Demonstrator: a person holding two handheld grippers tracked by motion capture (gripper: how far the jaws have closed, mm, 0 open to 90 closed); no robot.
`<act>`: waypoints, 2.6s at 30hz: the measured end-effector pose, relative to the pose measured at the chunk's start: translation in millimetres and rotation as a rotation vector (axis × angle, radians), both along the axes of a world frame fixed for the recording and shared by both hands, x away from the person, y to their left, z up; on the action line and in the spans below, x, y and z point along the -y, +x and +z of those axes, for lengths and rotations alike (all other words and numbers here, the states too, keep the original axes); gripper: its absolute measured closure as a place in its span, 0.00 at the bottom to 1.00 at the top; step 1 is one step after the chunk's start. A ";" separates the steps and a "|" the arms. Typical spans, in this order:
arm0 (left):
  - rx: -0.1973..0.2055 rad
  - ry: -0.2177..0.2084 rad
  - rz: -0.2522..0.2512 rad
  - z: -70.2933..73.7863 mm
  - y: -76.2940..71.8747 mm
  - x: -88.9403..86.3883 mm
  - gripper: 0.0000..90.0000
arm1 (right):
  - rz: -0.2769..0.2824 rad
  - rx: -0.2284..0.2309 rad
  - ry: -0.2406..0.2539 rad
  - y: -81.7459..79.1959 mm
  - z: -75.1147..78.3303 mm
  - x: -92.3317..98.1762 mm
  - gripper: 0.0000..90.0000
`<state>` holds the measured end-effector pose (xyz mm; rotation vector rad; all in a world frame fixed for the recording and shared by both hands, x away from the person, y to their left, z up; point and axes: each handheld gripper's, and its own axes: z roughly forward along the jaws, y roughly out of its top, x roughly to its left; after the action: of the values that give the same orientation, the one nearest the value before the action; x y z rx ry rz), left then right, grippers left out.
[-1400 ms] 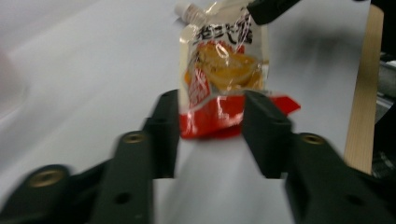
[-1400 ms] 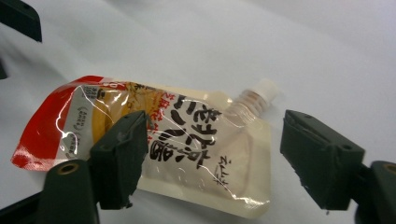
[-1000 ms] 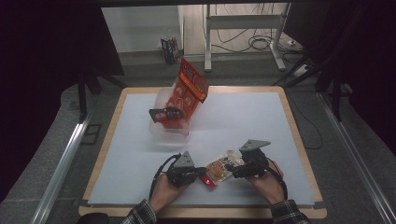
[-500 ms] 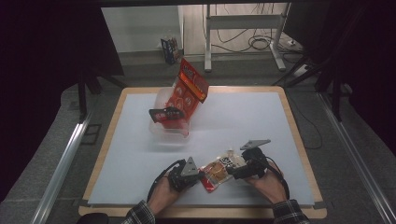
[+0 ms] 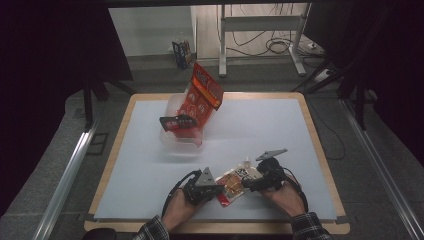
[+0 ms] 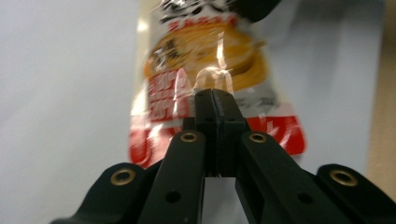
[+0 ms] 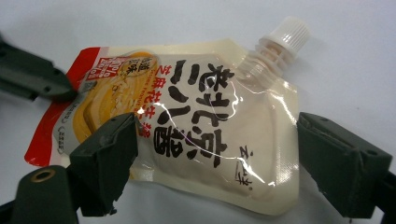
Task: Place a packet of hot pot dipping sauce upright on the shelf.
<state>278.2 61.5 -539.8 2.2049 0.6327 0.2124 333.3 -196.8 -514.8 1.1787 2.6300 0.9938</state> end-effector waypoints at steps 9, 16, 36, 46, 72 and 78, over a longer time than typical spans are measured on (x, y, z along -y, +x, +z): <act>0.026 0.023 0.025 -3.3 -3.2 0.2 1.00 | -0.025 -0.021 0.004 3.7 -0.4 9.6 0.17; 0.014 0.018 0.022 -3.5 -2.1 -1.2 1.00 | -0.002 -0.051 0.052 5.2 0.2 5.5 0.24; -0.012 0.008 0.011 -3.3 0.2 -4.2 1.00 | 0.062 -0.095 0.116 9.7 6.3 -6.1 0.51; -0.010 0.012 0.008 -3.2 0.2 -4.3 1.00 | -0.012 -0.086 0.145 15.8 9.6 10.3 0.66; -0.029 -0.016 0.015 -3.5 1.3 -6.0 1.00 | 0.080 -0.085 0.183 12.3 19.6 -3.3 0.95; -0.035 -0.034 0.022 -2.9 1.0 -9.4 0.93 | 0.117 -0.039 0.211 3.2 39.5 -8.1 0.97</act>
<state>279.2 70.9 -542.7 2.1736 0.6753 0.1736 336.5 -188.7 -475.4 1.1030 2.7055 1.3101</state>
